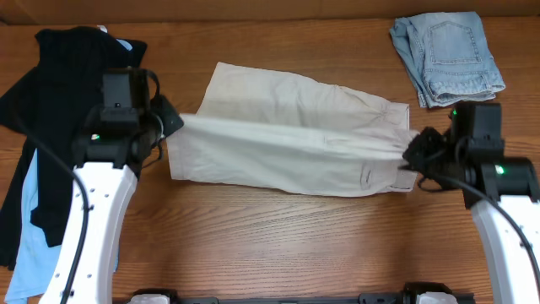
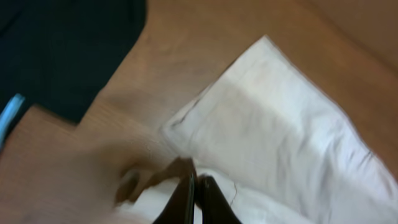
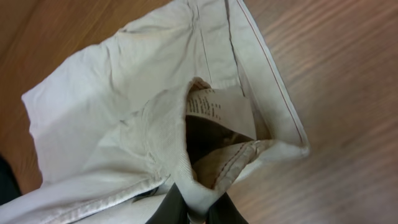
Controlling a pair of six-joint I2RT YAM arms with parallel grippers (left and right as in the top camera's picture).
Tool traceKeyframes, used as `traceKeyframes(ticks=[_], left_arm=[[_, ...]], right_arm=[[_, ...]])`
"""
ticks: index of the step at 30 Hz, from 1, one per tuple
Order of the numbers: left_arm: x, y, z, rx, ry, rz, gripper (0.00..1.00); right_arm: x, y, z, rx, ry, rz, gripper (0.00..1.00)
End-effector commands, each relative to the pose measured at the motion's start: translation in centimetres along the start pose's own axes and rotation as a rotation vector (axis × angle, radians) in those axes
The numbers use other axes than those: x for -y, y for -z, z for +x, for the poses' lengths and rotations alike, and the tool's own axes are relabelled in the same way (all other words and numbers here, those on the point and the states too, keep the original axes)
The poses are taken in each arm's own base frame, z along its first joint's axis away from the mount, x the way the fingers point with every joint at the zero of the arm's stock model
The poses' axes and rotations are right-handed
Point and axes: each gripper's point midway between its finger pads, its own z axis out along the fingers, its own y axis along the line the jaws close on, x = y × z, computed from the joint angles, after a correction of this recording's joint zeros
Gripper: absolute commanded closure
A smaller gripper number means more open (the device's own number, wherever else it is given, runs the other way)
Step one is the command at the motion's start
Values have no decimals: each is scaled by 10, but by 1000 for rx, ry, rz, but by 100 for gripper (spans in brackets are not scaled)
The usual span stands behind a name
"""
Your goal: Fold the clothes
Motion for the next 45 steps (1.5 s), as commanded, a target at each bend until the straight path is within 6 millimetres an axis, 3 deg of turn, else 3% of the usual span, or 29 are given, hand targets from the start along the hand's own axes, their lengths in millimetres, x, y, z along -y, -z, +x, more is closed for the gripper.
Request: traceKeyframes(ticks=[1,12,17,23,30,40,42,43,44,45], left_arm=[[-16,-25,-14,69,20,-80,96],[14,-83,-40,169,17,1,96],[21,-100,-48,207,19,22,96],[21,-118,-45,201,18,16,96],[34,-126,-66,300,30,70,96],[35,-163,-59,304,18,75,96],[37,-172,-57,307,15,81,96],[39,-176,-56,313,15,86,90],[40,-180,-57,319,16,92,69],[39,-183,-56,320,16,93,25]], right_arm=[[19,-21,-19,44,-14,121,93],[12,-96,-44,30,-10,131,93],[-2,-109,-59,74,24,76,93],[-13,-110,-75,139,28,30,92],[-21,-117,-95,217,31,5,89],[-9,-173,-89,164,27,43,87],[-6,-184,-88,156,23,48,80],[-6,-189,-89,161,23,44,73],[-7,-192,-91,168,24,39,68],[-9,-194,-95,182,25,29,51]])
